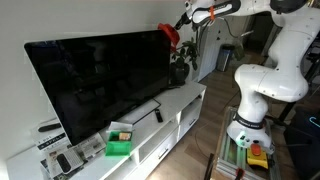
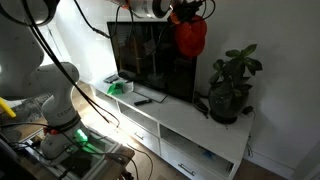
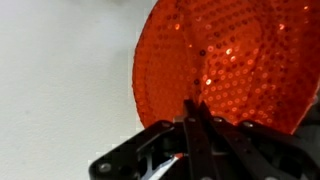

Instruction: Hang the red hat on the right side of the tv

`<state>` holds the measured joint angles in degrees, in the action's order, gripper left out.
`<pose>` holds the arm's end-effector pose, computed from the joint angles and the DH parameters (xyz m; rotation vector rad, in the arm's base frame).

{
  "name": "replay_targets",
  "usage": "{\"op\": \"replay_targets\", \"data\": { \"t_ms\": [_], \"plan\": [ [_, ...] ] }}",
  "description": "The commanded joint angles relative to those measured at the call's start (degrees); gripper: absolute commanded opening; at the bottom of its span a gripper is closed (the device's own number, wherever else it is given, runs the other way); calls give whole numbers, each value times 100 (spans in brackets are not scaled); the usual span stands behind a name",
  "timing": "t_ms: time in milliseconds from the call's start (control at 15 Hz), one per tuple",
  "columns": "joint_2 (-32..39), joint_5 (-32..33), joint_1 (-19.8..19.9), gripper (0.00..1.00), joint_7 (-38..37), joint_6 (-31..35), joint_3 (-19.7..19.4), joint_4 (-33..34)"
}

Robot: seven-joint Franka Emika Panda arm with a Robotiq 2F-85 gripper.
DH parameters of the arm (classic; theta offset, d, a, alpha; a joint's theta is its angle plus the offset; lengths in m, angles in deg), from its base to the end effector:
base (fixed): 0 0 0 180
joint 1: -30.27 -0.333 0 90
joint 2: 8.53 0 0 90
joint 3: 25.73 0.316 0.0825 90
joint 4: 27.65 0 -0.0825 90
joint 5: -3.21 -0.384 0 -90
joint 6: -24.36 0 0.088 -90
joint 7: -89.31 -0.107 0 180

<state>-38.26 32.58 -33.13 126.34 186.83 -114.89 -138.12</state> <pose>0.4990 -0.3588 0.5725 2.4470 0.4337 1.1801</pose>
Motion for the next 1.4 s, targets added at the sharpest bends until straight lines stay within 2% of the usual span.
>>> {"op": "replay_targets", "data": {
  "t_ms": [0, 133, 200, 267, 467, 867, 1000, 1333],
  "plan": [
    [-115, -347, -301, 1, 393, -190, -189, 196],
    [-112, -404, -342, 1, 468, -231, -204, 186],
    [-105, -419, -365, 13, 503, -245, -225, 186],
    [-118, -437, -379, 31, 531, -280, -230, 191],
    [-110, -485, -340, 50, 586, -399, -191, 180],
    [86, -634, 63, 93, 592, -987, 104, 70],
    [192, -701, 247, 100, 515, -1195, 233, 44],
    [474, -957, 850, 100, 340, -1561, 652, 3]
  ]
}}
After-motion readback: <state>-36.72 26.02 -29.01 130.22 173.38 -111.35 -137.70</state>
